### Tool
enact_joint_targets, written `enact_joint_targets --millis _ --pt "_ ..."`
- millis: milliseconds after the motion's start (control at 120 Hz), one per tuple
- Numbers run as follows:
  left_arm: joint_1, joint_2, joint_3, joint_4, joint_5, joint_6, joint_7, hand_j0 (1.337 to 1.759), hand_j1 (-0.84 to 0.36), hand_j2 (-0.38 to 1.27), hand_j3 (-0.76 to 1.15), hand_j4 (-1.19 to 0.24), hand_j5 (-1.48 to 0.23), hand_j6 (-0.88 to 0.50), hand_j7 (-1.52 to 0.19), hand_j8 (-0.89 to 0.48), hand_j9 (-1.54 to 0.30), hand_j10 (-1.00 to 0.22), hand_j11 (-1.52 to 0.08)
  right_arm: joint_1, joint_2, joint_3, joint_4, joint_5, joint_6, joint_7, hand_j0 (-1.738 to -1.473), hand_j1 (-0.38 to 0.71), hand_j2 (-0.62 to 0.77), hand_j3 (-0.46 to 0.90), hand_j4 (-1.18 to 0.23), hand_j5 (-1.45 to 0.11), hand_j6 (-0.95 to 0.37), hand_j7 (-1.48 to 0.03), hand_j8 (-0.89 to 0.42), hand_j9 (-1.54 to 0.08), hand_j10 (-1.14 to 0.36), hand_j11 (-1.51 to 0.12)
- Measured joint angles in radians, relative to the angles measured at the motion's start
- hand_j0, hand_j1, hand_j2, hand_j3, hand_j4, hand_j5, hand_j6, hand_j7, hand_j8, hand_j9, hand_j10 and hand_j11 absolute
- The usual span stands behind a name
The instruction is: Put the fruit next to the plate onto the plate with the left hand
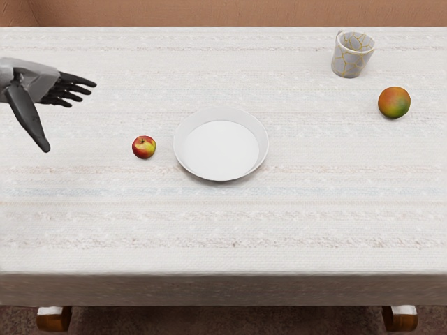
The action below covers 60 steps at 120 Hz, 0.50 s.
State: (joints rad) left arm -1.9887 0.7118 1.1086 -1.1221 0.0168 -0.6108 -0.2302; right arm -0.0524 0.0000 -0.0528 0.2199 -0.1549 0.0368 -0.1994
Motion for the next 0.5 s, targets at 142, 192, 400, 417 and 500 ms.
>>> enact_joint_targets --millis 142,192,400,417,500 --pt "-0.019 -0.026 -0.002 -0.001 0.000 0.000 0.064 1.658 0.35 0.00 0.00 0.00 0.00 0.00 0.00 0.00 0.00 0.00 0.00 -0.001 0.000 0.000 -0.002 0.000 0.000 0.000 -1.658 -0.32 0.00 0.00 -0.02 -0.03 -0.02 -0.03 -0.02 -0.03 -0.02 -0.03" --pt "-0.016 -0.032 -0.020 -0.001 0.000 0.000 0.138 1.658 0.35 0.00 0.00 0.00 0.00 0.00 0.00 0.00 0.00 0.00 0.00 -0.001 0.000 0.000 -0.002 0.000 0.000 0.000 -1.658 -0.32 0.00 0.00 -0.02 -0.03 -0.02 -0.03 -0.02 -0.03 -0.02 -0.03" --pt "0.201 -0.028 -0.374 0.004 0.001 0.000 0.652 1.658 0.35 0.00 0.00 0.00 0.00 0.00 0.00 0.00 0.00 0.00 0.00 -0.001 0.000 0.001 -0.002 0.000 0.000 0.000 -1.658 -0.32 0.00 0.00 -0.02 -0.03 -0.02 -0.03 -0.02 -0.03 -0.02 -0.03" --pt "0.201 -0.030 -0.400 0.004 0.001 0.000 0.680 1.658 0.35 0.00 0.00 0.00 0.00 0.00 0.00 0.00 0.00 0.00 0.00 -0.001 0.000 0.001 -0.002 0.000 0.000 0.000 -1.658 -0.32 0.00 0.00 -0.02 -0.03 -0.02 -0.03 -0.02 -0.03 -0.02 -0.03" --pt "0.273 -0.032 -0.518 0.000 0.013 0.000 0.769 1.658 0.35 0.00 0.00 0.00 0.00 0.00 0.00 0.00 0.00 0.00 0.00 -0.001 0.000 0.001 -0.002 0.000 0.000 0.000 -1.658 -0.32 0.00 0.00 -0.02 -0.03 -0.02 -0.03 -0.02 -0.03 -0.02 -0.03"
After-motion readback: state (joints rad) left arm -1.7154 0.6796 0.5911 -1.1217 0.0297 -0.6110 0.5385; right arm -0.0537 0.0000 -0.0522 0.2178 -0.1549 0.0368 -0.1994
